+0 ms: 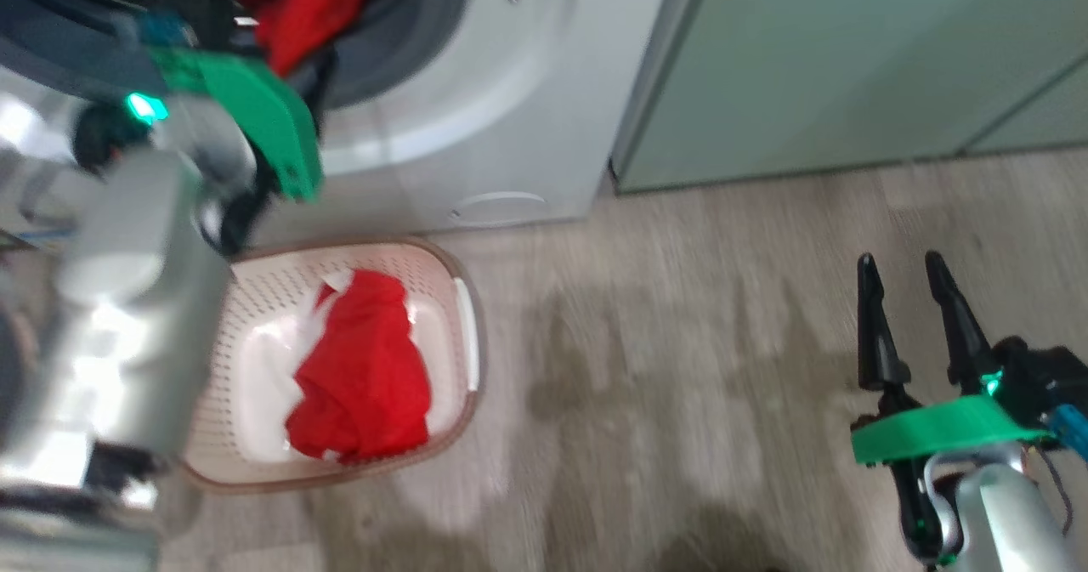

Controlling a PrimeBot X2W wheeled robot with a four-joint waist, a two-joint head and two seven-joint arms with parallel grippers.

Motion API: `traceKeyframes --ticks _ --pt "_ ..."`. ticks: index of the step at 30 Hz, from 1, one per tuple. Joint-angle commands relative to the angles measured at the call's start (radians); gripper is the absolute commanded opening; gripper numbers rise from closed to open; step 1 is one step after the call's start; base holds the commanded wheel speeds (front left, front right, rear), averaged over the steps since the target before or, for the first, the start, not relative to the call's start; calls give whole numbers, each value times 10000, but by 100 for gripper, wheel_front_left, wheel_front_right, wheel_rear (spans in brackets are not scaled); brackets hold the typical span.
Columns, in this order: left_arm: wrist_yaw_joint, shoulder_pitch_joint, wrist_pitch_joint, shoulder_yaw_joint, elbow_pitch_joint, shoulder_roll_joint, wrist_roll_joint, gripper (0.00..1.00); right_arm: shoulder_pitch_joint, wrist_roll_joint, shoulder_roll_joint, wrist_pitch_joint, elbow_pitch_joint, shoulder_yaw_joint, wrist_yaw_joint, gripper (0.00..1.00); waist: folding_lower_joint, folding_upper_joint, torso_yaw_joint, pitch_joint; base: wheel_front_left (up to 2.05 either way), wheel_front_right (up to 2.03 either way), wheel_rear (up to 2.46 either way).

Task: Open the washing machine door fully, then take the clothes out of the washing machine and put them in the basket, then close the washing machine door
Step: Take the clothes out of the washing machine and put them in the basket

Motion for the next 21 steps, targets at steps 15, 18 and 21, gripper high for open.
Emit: traceKeyframes --ticks 15,18,21 --pt "10 -3347 301 -501 1584 1641 -115 100 -1020 144 230 -61 -521 415 -7 100 0 0 -1418 2343 0 0 0" --pt "11 -3897 258 -459 2303 1818 -155 100 -1148 170 261 -61 -549 433 -7 100 0 0 -1538 2659 0 0 0" --pt "15 -4070 260 -534 2682 1865 -98 100 -1205 181 271 -61 -562 436 -7 100 0 0 -1572 2786 0 0 0"
